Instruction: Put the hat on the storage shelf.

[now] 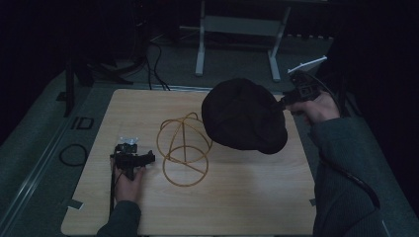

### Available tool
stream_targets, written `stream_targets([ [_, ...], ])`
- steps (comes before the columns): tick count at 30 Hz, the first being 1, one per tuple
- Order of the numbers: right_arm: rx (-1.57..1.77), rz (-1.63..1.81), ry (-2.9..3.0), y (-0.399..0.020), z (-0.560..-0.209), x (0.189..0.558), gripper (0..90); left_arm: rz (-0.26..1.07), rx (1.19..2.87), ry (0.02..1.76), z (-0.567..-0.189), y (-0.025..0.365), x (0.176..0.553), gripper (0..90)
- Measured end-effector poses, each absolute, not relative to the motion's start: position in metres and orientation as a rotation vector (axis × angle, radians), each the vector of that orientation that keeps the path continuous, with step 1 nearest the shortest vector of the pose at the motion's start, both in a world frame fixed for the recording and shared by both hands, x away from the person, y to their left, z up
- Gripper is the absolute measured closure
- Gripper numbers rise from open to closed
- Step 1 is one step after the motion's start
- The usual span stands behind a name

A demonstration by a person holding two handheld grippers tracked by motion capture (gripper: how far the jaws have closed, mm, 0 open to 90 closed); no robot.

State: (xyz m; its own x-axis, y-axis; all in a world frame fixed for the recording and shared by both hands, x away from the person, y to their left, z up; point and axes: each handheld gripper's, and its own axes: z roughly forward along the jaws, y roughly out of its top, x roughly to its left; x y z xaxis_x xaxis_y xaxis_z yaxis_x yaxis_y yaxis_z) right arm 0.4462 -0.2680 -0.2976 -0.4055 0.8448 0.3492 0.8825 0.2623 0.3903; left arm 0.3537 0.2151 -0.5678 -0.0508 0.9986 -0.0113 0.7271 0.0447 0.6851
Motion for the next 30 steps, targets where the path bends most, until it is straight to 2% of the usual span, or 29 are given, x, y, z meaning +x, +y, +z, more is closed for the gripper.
stream_targets([
  [30,-1.608,-0.863,-2.463,-0.241,-0.282,0.448,81.3,0.714,1.734,1.831,-0.568,0.215,0.354,1.2],
])
